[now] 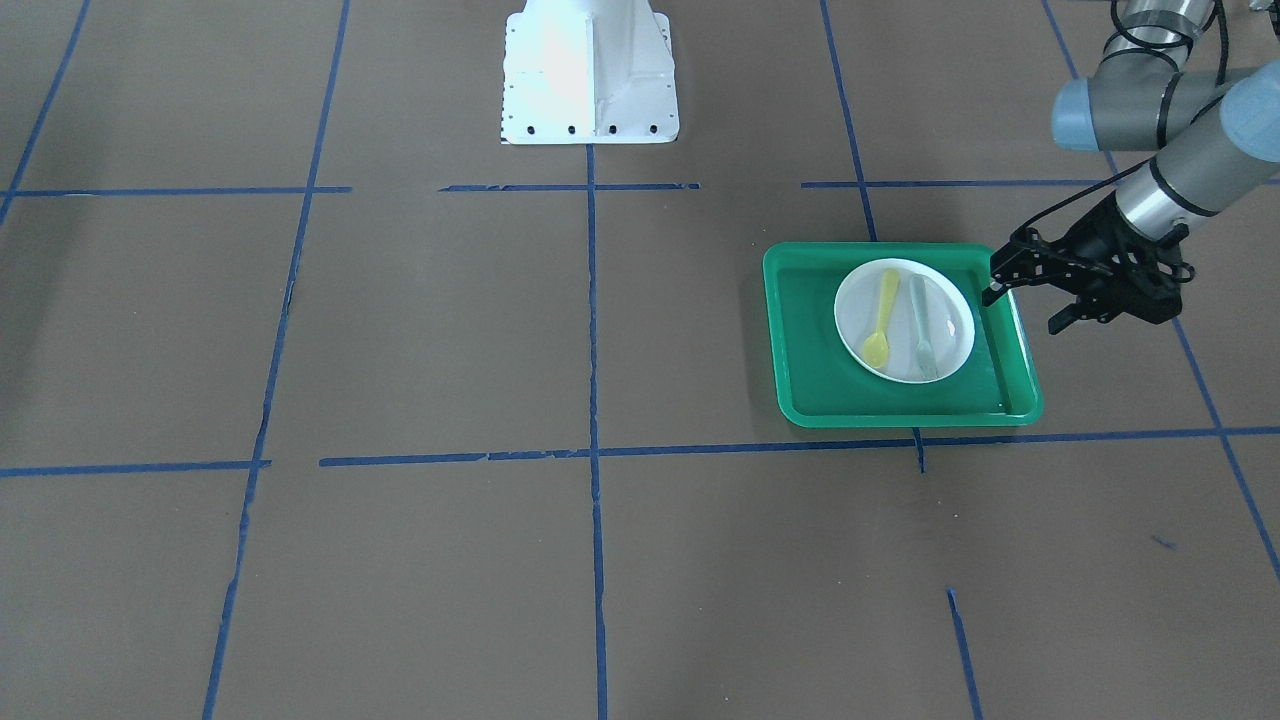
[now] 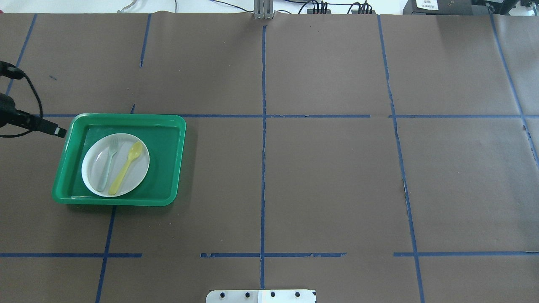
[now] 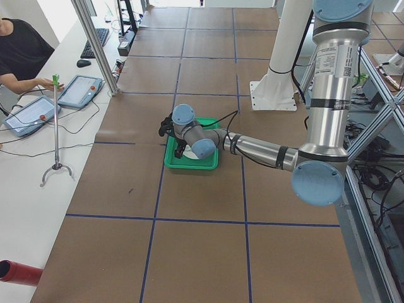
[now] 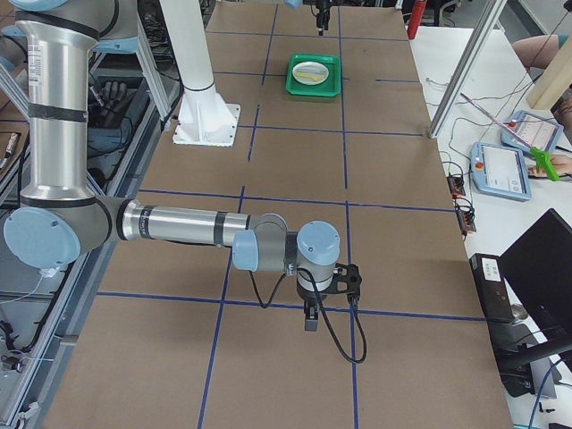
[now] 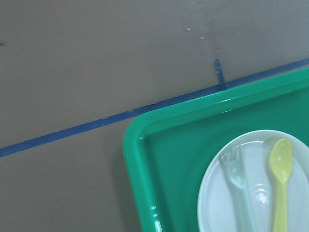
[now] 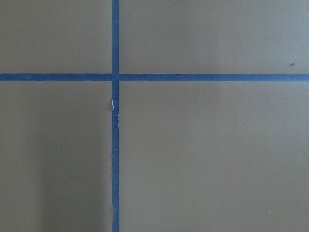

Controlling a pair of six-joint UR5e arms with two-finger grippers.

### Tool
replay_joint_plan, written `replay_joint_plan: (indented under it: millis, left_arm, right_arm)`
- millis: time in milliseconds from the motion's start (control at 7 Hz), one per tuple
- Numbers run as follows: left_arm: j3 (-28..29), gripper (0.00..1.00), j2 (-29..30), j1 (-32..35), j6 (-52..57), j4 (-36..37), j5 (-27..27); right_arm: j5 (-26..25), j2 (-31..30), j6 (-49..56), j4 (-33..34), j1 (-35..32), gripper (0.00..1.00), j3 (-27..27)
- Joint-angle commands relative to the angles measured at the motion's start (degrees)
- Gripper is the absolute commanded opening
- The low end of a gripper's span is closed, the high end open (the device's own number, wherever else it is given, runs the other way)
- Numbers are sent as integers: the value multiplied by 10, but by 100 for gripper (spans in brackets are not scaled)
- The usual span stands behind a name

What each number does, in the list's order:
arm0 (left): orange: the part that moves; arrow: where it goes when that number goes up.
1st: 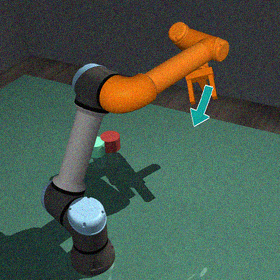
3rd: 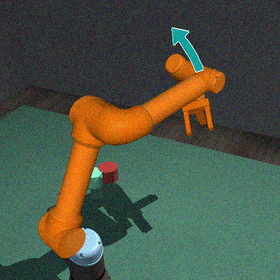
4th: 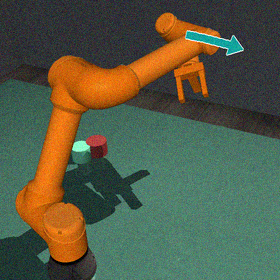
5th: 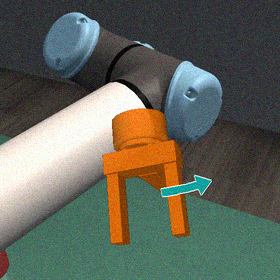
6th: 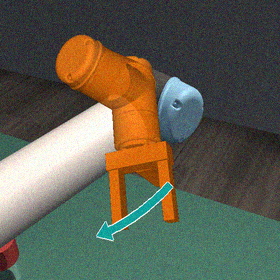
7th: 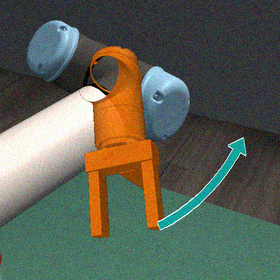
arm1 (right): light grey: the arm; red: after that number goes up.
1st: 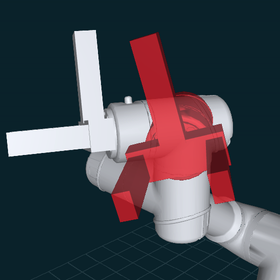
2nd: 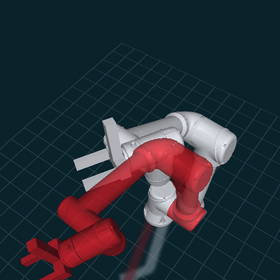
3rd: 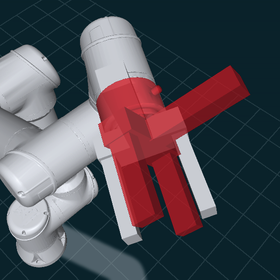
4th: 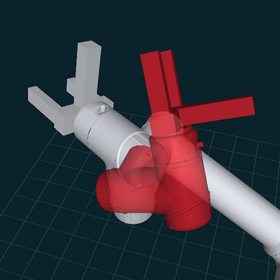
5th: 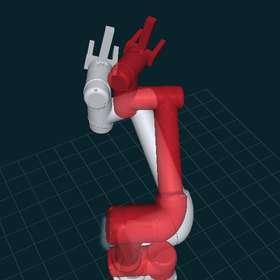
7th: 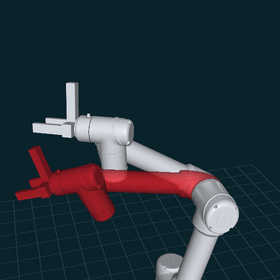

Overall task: Place spoon
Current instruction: 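Reach the left gripper over the white plate toward the yellow spoon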

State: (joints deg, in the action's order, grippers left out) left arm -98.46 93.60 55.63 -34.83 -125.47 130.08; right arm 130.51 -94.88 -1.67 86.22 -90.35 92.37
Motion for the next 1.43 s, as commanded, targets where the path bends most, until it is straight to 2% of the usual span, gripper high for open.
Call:
replay_joint_plan:
  millis: [0, 286, 429, 714, 1000, 1143, 1286]
  left_arm:
    - [-5, 91, 55, -76, -28, 72, -65]
    - [-2, 90, 69, -134, -33, 96, -137]
    - [5, 89, 70, -148, -33, 96, -139]
    - [9, 80, 69, -152, -33, 97, -139]
    - [7, 51, 71, -152, -33, 113, -136]
    - [8, 45, 70, -152, -33, 114, -136]
    - [8, 33, 70, -152, -33, 114, -135]
  right_arm:
    - [0, 0, 0, 0, 0, 100, 0]
    - [0, 0, 0, 0, 0, 100, 0]
    - [0, 0, 0, 0, 0, 100, 0]
    - [0, 0, 0, 0, 0, 100, 0]
    - [-1, 0, 0, 0, 0, 100, 0]
    - [0, 0, 0, 0, 0, 100, 0]
    - [-1, 0, 0, 0, 0, 100, 0]
